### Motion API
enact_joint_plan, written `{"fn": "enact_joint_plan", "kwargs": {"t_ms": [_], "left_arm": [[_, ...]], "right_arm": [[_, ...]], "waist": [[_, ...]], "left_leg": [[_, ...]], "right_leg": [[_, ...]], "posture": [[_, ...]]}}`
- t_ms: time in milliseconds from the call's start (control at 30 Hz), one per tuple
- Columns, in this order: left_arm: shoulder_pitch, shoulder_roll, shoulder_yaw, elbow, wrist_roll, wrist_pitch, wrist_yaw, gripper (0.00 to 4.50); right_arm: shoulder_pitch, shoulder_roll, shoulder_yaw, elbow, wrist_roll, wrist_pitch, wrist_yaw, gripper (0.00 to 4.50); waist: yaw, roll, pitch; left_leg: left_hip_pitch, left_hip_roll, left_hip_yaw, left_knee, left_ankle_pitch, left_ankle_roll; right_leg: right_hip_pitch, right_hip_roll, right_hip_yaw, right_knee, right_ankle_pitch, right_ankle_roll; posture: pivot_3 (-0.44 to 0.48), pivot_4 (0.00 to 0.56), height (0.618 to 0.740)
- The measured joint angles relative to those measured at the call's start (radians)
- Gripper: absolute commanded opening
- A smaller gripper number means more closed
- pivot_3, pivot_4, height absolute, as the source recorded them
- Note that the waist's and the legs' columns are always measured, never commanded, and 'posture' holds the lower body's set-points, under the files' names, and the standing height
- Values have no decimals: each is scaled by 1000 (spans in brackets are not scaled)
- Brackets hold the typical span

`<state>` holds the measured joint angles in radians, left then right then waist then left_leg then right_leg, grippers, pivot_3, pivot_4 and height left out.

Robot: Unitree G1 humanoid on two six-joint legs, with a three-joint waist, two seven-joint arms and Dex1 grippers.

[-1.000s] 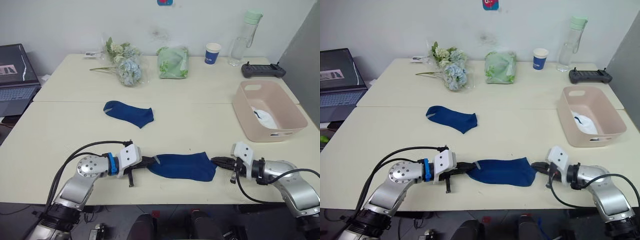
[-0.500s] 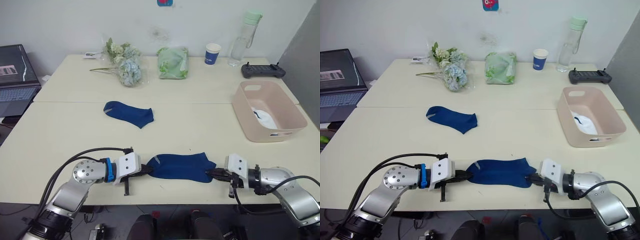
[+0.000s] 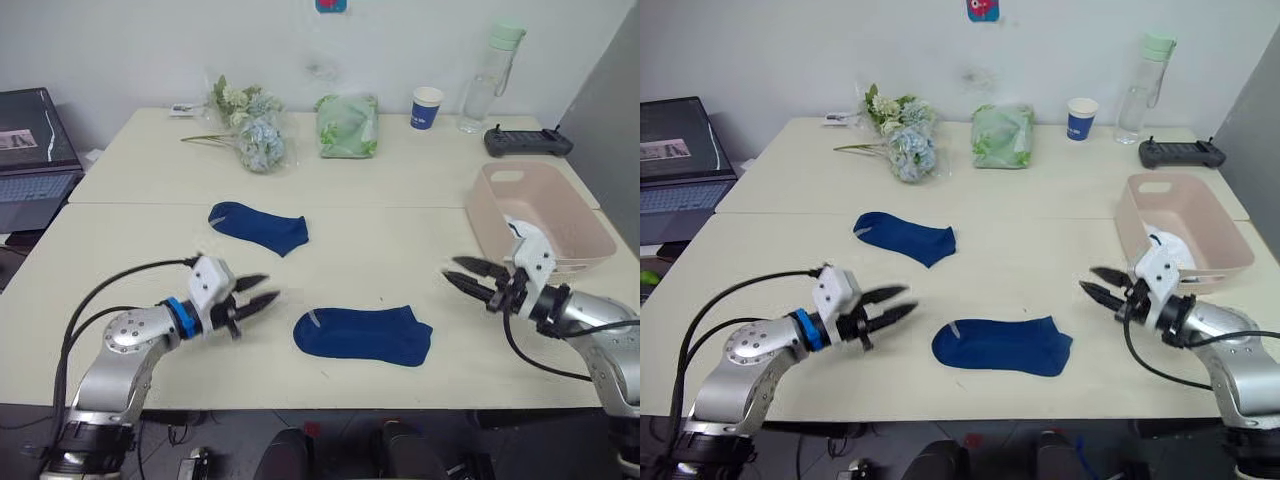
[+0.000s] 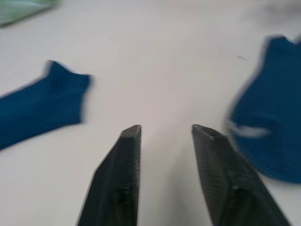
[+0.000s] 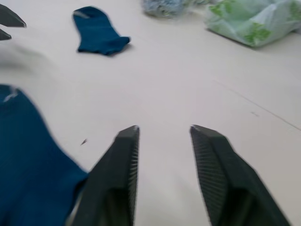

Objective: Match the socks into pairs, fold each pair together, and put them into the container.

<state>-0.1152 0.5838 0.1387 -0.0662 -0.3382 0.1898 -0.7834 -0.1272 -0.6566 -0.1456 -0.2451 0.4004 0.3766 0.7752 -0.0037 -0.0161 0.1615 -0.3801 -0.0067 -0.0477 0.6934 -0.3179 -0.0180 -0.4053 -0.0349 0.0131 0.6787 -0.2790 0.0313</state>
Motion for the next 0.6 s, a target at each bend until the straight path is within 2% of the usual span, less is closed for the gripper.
{"fn": "enact_joint_plan", "kwargs": {"t_ms": [167,467,600], "left_arm": [[37,-74,43,33,51,-28,153,4486],[62,-86,41,31,94,-57,202,4486],[11,-85,-21,30,108,-43,179,4486]], "right_arm": [[-24,83,40,85,-76,-40,-82,4486],[-90,112,48,153,-114,-87,-128,4486],[-89,121,50,151,-113,-86,-137,4486]], "waist": [[0,0,0],[-1,0,0],[1,0,0]], "left_leg": [[0,-1,1,0,0,0],[0,-1,1,0,0,0],[0,-1,1,0,0,0]], "right_leg": [[-1,-1,1,1,0,0],[0,-1,1,1,0,0],[0,-1,1,1,0,0]], "posture": [[0,150,740],[0,150,740],[0,150,740]]}}
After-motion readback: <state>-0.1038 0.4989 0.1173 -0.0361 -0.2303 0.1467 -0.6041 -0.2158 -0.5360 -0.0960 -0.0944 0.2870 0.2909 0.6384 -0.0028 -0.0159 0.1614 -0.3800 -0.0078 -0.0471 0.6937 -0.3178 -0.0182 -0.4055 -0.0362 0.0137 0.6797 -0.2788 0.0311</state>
